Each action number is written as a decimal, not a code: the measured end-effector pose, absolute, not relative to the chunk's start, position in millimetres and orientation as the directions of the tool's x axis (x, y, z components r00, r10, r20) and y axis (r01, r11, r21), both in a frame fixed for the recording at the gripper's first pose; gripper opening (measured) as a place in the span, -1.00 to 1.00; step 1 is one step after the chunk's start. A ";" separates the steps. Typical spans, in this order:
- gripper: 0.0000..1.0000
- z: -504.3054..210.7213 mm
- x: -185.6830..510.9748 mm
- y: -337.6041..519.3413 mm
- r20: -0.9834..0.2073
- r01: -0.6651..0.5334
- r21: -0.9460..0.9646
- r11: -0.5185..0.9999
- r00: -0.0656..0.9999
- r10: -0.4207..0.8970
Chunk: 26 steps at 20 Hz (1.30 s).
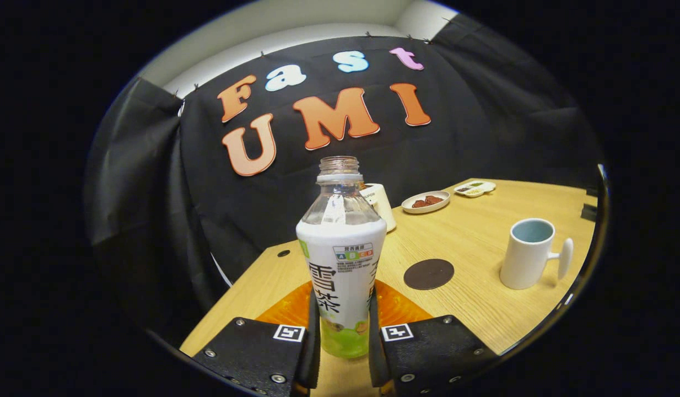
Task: Take the bottle from table, then pour the juice into the cup, finally place the bottle on the coaster
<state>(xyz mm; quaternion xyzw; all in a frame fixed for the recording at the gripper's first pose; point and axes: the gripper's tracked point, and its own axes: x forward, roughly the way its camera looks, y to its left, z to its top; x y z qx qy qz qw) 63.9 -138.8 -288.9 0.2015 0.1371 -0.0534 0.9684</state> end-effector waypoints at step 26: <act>-0.28 -286.5 75.5 -246.3 -0.369 0.394 0.893 0.219 0.918 -0.146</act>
